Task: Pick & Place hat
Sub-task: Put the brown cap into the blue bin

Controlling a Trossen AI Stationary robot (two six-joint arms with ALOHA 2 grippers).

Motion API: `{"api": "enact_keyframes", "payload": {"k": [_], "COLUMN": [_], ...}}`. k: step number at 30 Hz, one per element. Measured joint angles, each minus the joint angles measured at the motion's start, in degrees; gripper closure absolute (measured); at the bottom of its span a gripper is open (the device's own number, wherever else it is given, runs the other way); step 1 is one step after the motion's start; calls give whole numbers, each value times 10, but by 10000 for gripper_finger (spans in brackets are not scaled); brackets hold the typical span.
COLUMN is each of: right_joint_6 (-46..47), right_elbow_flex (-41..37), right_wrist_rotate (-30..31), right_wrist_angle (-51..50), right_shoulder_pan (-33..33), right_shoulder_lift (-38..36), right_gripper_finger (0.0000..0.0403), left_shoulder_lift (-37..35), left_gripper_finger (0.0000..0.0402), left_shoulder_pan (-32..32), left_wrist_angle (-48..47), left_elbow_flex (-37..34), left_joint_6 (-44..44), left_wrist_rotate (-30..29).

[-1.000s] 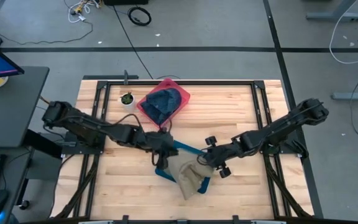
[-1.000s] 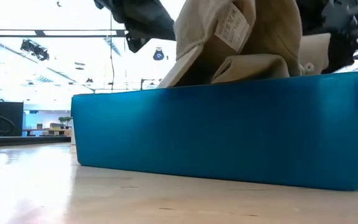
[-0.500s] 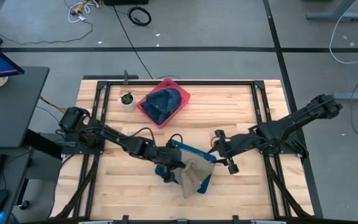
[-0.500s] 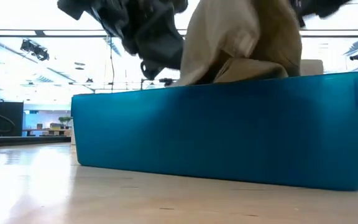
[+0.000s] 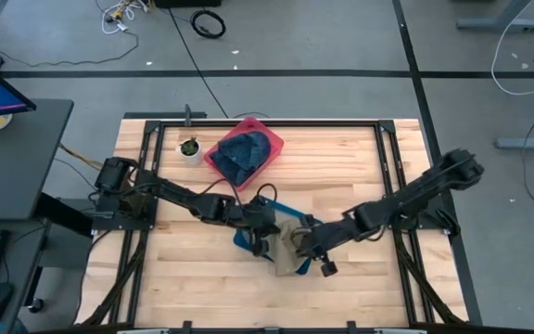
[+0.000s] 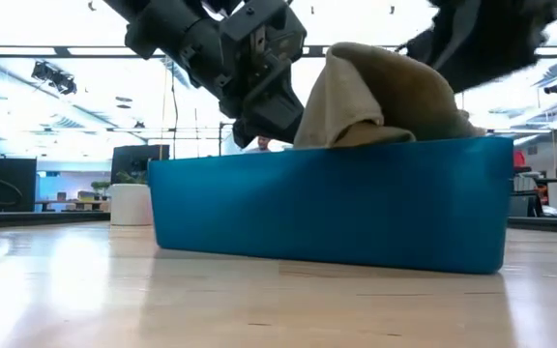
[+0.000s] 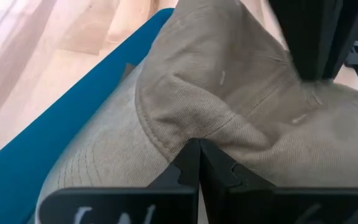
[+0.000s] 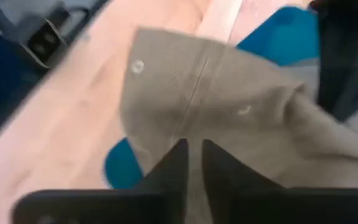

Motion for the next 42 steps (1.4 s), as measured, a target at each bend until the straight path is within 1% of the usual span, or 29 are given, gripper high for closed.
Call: {"api": "enact_keyframes", "payload": {"k": [2, 4, 9, 13, 17, 23, 28, 31, 36, 38, 42], "right_joint_6": [-4, 3, 22, 31, 28, 18, 17, 17, 17, 17, 18], "right_elbow_flex": [0, 0, 0, 2, 1, 1, 0, 0, 0, 0, 0], "right_wrist_rotate": [9, 14, 14, 7, 9, 3, 2, 3, 3, 5, 5], "right_wrist_angle": [3, -2, -20, -25, -37, -39, -40, -38, -31, -21, 4], "right_shoulder_pan": [-9, -22, -55, -75, -83, -86, -90, -94, -103, -105, -105], "right_shoulder_lift": [27, 52, 99, 122, 126, 122, 108, 108, 107, 107, 107], "right_gripper_finger": [379, 396, 389, 398, 397, 398, 398, 397, 397, 397, 397], "left_shoulder_lift": [0, 0, -3, -30, -68, -81, -54, -29, 4, 18, 49], "left_gripper_finger": [398, 396, 392, 398, 397, 398, 398, 396, 399, 398, 399], "left_shoulder_pan": [2, 3, 0, -4, -8, -33, -54, -64, -72, -73, -65], "left_wrist_angle": [5, 8, 11, -10, -23, -21, -4, 37, 123, 140, 145], "left_elbow_flex": [0, 0, -1, -3, -3, -2, -2, -2, -1, -1, -1], "left_joint_6": [1, 1, 1, 2, 8, 45, 45, 49, 62, 62, 65], "left_wrist_rotate": [0, 3, 17, 19, 17, 15, 17, 17, 36, 38, 29]}}
